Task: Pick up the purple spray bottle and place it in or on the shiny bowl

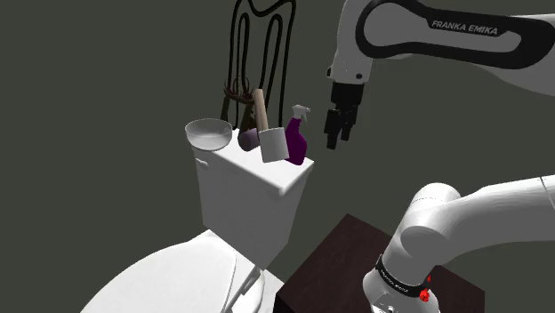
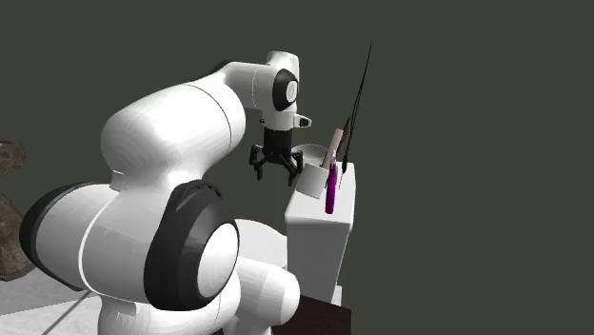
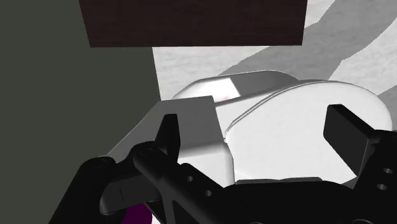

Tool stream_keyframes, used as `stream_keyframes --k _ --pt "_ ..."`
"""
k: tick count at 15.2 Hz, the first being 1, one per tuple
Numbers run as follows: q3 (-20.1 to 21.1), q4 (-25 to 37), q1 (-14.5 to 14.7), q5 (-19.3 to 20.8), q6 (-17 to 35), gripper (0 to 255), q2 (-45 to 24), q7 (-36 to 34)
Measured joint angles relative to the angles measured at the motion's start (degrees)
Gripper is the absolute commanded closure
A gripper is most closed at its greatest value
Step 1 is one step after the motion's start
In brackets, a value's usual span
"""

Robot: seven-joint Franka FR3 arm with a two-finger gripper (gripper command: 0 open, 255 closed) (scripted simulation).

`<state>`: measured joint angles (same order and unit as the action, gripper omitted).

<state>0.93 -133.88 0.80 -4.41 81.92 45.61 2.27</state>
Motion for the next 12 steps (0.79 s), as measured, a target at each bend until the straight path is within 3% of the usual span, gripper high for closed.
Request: stream_keyframes --k 4,12 --pt "-1.6 -2.7 -0.5 1.4 5.6 0 0.1 2.4" --pt "-8.2 -10.6 -2.1 5.0 28.2 0 -2.9 11.2"
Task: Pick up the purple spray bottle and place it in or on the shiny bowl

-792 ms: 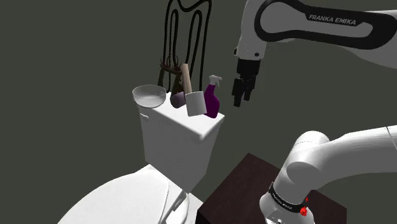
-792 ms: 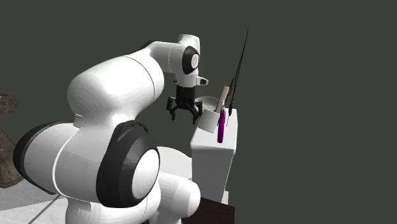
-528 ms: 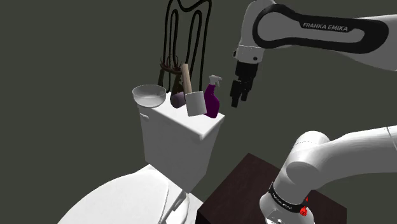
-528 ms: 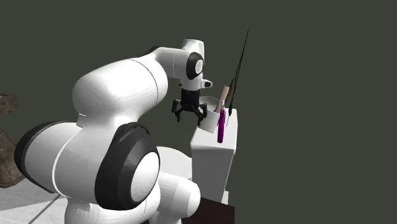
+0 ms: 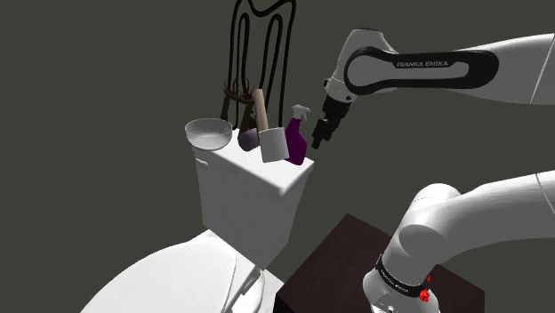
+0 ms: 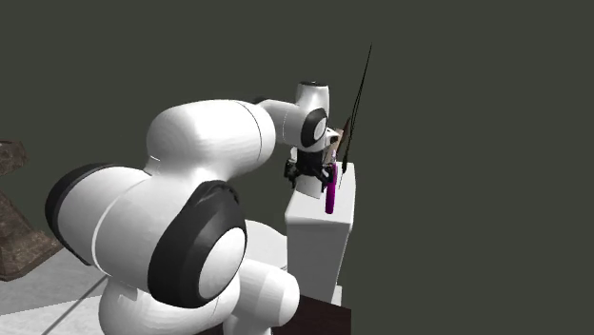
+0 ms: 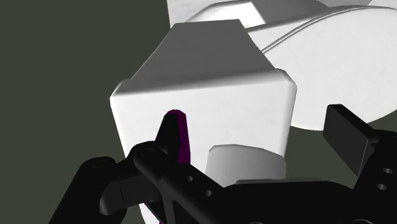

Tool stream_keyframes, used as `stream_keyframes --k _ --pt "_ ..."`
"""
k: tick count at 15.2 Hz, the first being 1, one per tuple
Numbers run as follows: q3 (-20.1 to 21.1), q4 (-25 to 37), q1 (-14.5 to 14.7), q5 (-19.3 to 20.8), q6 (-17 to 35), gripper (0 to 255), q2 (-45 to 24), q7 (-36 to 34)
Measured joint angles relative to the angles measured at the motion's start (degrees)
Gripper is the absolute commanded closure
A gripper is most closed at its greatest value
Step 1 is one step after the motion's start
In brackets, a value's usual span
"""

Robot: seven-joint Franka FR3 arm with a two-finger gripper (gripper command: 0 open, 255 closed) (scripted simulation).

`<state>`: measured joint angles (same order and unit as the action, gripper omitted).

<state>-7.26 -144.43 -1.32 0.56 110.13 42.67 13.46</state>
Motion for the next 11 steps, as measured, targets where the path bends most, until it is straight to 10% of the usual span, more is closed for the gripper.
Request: stream_keyframes --k 11 --pt "-8.5 -2.1 1.4 -1.2 24.9 0 -10.4 10.5"
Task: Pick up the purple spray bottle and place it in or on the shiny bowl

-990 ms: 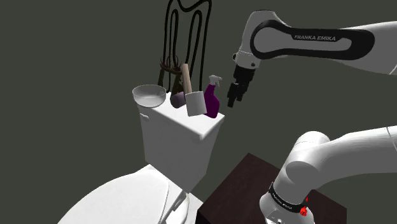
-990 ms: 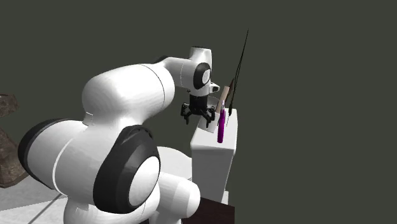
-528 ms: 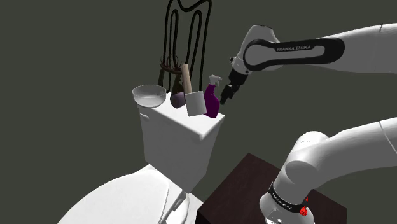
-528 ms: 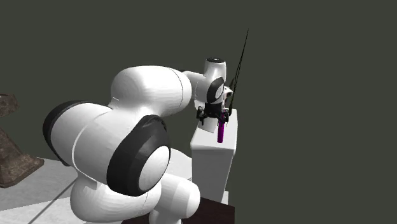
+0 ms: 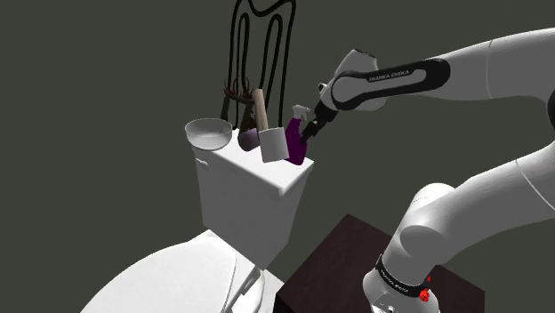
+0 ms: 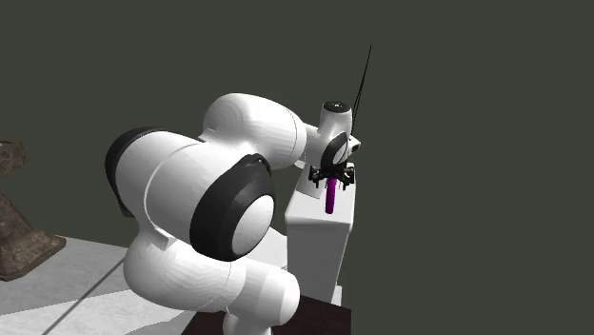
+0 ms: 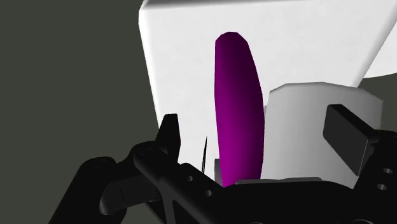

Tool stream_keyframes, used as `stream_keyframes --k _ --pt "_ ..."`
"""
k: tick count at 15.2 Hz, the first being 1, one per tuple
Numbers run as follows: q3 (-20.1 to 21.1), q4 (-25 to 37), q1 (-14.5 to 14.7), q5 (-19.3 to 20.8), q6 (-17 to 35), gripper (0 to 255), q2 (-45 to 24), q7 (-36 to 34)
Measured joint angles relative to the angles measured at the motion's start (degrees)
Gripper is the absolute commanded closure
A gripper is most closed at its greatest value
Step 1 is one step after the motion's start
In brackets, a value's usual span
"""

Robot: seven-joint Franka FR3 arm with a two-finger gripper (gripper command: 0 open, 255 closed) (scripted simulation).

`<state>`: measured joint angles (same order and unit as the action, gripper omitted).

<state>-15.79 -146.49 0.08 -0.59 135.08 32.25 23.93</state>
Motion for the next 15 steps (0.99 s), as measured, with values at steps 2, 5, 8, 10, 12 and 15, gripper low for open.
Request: stream_keyframes --k 2,5,8,10,12,15 --pt "-0.3 -0.7 0.3 -0.3 1.8 0 -1.1 0.3" --pt "-0.7 -1.3 0.8 -0.7 4.4 0 -3.0 0.7" --pt "-0.7 -1.5 0.9 -0.9 5.1 0 -3.4 0.7" --pt "-0.7 -1.5 0.9 -0.9 5.2 0 -3.5 0.7" --pt "-0.7 -1.5 1.0 -0.9 5.2 255 -3.5 0.7" --pt "-0.7 -1.5 0.9 -0.9 5.2 255 -3.5 0.7"
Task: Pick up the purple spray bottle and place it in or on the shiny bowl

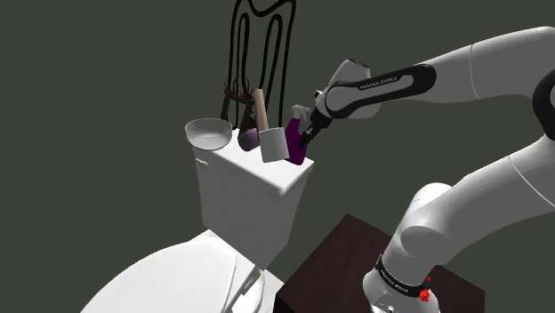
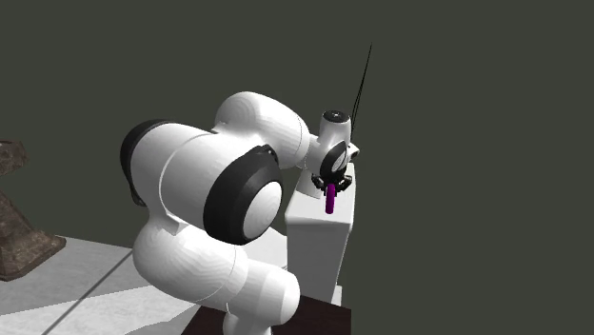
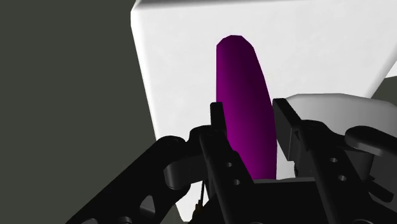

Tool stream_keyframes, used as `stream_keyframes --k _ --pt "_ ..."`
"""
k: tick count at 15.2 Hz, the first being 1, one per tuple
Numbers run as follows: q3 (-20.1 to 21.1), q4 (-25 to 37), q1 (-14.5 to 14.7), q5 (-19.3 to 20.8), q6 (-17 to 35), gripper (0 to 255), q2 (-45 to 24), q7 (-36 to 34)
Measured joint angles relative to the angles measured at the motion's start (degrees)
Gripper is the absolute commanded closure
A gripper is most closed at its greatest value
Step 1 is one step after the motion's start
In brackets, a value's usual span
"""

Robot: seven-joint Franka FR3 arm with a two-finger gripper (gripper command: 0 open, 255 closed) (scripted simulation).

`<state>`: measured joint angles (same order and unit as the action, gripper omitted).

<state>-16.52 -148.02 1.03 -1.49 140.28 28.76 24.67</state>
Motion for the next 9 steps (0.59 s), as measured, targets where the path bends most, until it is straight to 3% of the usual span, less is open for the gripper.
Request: stream_keyframes --k 9 --pt "0.1 0.6 -0.1 0.1 -1.1 255 0.5 -0.2"
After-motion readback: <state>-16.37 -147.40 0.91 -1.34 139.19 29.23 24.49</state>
